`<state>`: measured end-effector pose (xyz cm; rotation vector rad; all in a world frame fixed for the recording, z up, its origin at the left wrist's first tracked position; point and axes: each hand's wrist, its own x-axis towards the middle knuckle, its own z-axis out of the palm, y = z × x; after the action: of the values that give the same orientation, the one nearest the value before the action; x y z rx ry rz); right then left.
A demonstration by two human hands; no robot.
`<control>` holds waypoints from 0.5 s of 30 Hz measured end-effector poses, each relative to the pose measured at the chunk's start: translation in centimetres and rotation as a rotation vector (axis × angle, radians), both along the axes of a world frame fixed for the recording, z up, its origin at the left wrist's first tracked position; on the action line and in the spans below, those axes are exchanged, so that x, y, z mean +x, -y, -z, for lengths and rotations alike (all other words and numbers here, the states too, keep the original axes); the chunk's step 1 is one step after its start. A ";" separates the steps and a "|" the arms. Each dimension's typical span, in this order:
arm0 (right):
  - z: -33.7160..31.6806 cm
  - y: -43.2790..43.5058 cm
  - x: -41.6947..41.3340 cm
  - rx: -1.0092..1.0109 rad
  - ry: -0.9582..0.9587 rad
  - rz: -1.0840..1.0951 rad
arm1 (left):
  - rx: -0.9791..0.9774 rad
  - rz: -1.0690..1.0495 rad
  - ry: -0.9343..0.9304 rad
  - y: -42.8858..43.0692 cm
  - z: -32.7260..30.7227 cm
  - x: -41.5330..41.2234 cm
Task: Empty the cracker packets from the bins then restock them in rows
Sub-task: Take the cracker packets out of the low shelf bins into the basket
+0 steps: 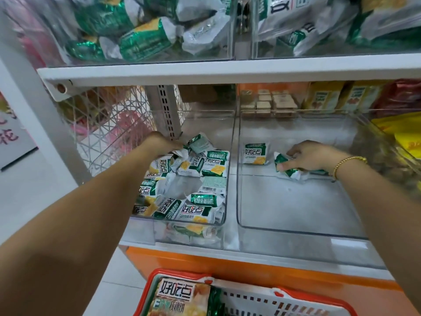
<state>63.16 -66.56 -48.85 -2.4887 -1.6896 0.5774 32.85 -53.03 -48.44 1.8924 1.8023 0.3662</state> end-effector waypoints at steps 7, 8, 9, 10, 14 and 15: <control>1.2 0.6 1.1 0.072 -0.408 0.082 | -0.057 -0.035 0.045 -0.6 -0.1 1.5; 1.5 0.6 1.2 0.085 -0.467 0.097 | -0.060 -0.048 0.044 -0.7 0.0 1.5; 1.6 0.6 1.3 0.089 -0.482 0.095 | -0.077 -0.058 0.050 -0.7 0.0 1.4; 1.6 0.6 1.4 0.086 -0.474 0.083 | -0.088 -0.060 0.053 -0.9 0.0 1.4; 1.6 0.2 1.5 0.031 -0.308 0.059 | -0.045 -0.068 0.051 -0.7 -1.3 0.6; 1.7 0.2 1.6 0.020 -0.272 0.049 | -0.041 -0.067 0.055 -0.9 -1.8 0.0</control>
<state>64.71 -66.76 -50.57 -2.3046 -1.5218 0.8449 32.86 -52.11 -46.64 1.7806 1.8270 0.3978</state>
